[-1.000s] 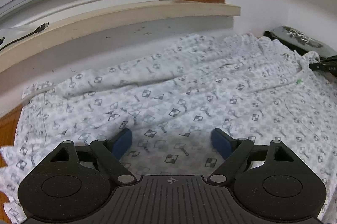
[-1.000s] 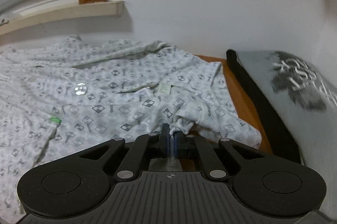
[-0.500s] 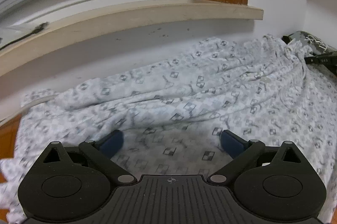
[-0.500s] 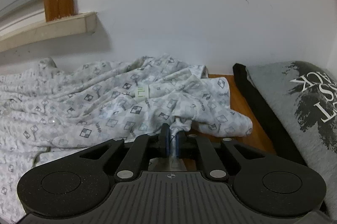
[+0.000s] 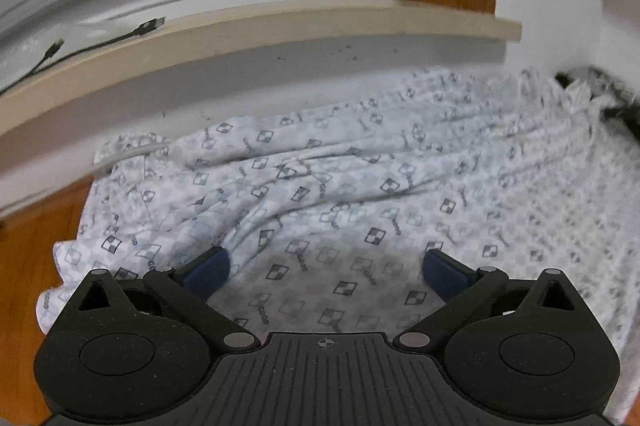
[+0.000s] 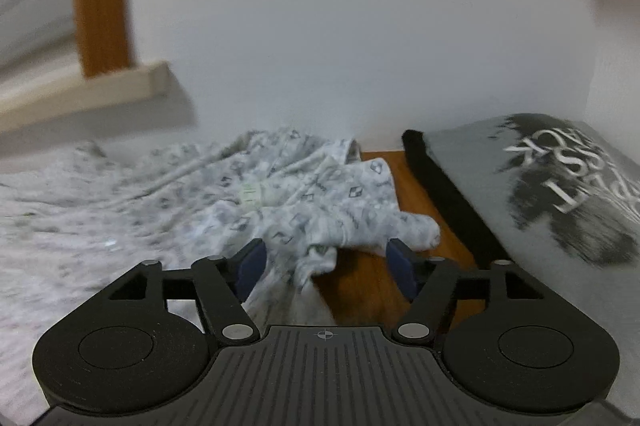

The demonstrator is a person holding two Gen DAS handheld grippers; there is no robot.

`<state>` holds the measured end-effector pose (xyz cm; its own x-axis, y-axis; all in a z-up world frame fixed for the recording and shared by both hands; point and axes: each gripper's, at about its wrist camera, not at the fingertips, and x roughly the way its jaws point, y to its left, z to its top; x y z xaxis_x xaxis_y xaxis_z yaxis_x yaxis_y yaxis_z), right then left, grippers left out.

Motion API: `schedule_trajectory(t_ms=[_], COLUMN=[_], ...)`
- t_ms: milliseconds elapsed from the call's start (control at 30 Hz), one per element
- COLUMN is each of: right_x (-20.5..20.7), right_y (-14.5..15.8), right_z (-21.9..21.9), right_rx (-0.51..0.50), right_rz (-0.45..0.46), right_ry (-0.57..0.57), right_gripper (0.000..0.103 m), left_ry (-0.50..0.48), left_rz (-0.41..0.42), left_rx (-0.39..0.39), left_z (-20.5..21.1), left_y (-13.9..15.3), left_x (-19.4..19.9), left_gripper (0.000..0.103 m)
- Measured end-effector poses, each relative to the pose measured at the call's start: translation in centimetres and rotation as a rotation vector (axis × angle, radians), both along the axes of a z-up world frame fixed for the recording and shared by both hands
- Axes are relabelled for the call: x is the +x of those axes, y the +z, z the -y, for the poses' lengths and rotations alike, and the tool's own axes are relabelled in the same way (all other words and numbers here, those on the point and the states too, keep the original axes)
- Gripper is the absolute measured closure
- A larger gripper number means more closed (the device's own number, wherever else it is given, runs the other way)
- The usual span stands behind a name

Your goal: Fold clothes

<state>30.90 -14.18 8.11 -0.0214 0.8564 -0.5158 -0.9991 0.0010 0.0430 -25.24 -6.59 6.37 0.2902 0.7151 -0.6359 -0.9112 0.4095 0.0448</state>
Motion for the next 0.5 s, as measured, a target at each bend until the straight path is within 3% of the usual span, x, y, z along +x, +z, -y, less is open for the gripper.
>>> schedule_trajectory(t_ms=[233,500], right_x=[2.2,1.9], right_y=[-0.4,-1.7], right_z=[11.4,17.6], right_rx=[-0.034,-0.078], right_rz=[0.015,-0.026], right_ry=[0.010,0.053], right_gripper=[0.035,0.037], left_ry=[-0.003,-0.003], left_rz=[0.033,0.018], left_rx=[-0.006,-0.004], left_z=[0.0,0.0], left_y=[0.1,0.0], left_x=[-0.5,-0.2], left_gripper=[0.000,0.000])
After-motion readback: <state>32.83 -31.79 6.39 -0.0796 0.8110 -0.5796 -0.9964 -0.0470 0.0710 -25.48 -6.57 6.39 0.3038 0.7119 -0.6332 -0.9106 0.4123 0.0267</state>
